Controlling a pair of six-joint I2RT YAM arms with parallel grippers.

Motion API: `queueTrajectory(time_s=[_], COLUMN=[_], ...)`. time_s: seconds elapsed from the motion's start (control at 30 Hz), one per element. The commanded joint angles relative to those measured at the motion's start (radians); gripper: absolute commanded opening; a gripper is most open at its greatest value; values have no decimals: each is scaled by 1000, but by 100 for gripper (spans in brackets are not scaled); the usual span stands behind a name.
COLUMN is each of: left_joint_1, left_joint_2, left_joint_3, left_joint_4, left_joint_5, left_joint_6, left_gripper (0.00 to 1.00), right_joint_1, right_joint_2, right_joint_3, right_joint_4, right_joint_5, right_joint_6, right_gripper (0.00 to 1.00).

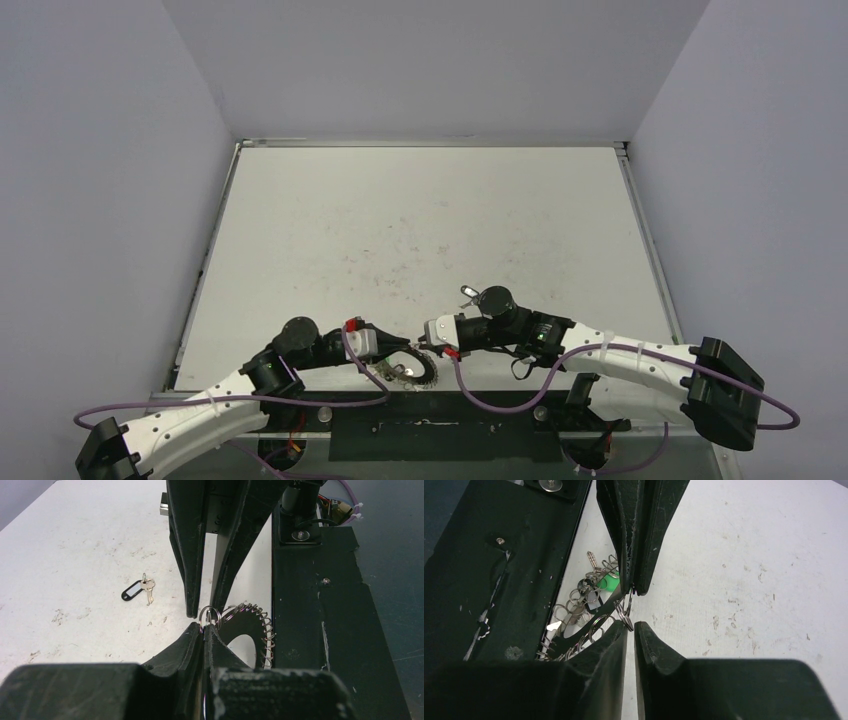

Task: Put the keys on the keyring
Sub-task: Adjust the keyring at the center of the board.

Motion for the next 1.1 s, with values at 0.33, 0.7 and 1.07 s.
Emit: queueTrajectory(time_s=[0.33,0.7,1.07], left_joint_1=[-5,-5,-6], left_joint_2=[-77,-173,-115], left_joint_3=[45,54,36], left_joint_4=[-29,-53,74], left_joint_5=[-115,-152,-79], left_joint_6=[-45,-73,-46], left_gripper=[7,97,97], right_joint_1=[9,9,-6], right_joint_2=[-93,-143,-152], right_joint_3=[49,61,52], right_joint_4=[-66,-58,101], right_joint_5=[14,20,139], right_joint_6=[-8,121,430], right_gripper=[0,0,0])
